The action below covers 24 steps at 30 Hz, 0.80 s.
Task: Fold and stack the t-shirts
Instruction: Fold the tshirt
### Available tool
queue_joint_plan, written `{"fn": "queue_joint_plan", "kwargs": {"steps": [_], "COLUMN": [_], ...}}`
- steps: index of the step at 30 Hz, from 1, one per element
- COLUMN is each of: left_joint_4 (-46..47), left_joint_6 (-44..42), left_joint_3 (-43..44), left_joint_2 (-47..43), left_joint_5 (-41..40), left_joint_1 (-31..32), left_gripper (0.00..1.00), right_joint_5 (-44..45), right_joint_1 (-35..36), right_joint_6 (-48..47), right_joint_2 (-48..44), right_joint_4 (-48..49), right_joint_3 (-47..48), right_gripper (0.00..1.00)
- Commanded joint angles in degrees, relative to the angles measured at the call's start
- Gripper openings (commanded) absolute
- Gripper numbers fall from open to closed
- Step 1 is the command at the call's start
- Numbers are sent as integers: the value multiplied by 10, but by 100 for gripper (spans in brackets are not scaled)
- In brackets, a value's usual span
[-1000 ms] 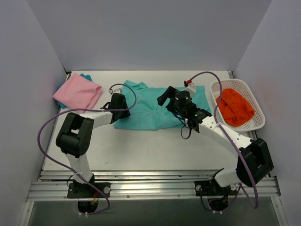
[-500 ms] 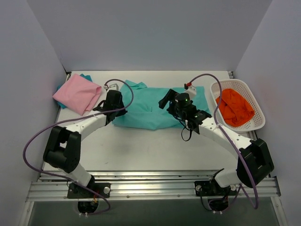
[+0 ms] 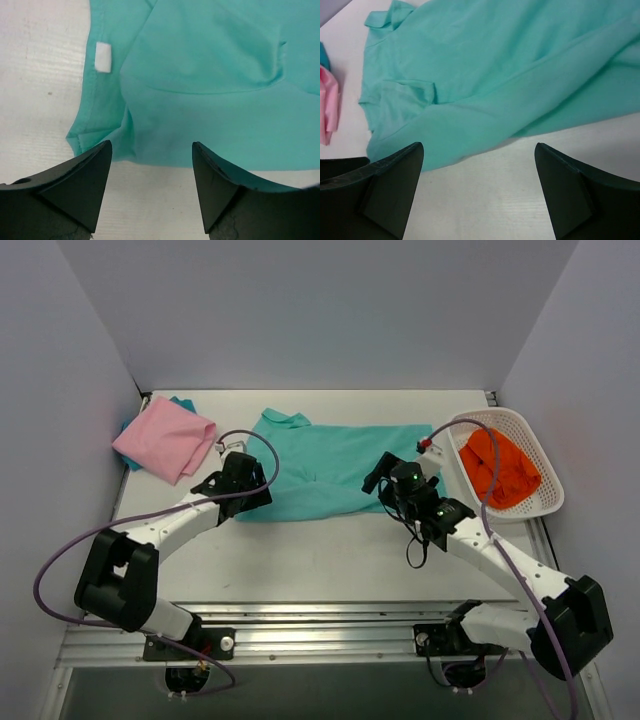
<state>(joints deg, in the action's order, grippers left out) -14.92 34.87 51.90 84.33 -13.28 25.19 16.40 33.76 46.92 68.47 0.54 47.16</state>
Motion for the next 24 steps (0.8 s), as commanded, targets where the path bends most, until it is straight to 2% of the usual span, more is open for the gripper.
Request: {"fn": "queue_joint_plan", "kwargs": {"steps": [1, 2, 5, 7, 9, 17, 24], "left_joint_4": [-20, -17, 9, 34, 44, 74, 100], "left_joint_6": [31, 36, 56, 62, 67, 80, 90], "left_joint_3": [-26, -35, -77, -96, -114, -152, -171], "left_joint_2": [-7, -15, -56, -81, -94, -123, -129], "left_joint_5": [-40, -46, -38, -29, -31, -35, -25], "left_joint_1": [12, 14, 19, 25, 27, 34, 36], "left_gripper": [75, 76, 75, 75, 75, 73, 72], "right_joint_5": [80, 83, 8, -54, -74, -78, -32], "right_joint_1": [-20, -33, -132, -202, -231, -268, -275], "right_joint_6": [28, 34, 27, 19, 14, 12, 20], "right_joint_2": [-54, -74, -84, -73, -46, 47, 67], "right_joint_4": [-60, -49, 9, 31, 54, 95, 101], "right_joint_3": [-54, -71, -141, -170, -177, -165, -142], "right_gripper": [91, 93, 94, 93, 92, 89, 86]}}
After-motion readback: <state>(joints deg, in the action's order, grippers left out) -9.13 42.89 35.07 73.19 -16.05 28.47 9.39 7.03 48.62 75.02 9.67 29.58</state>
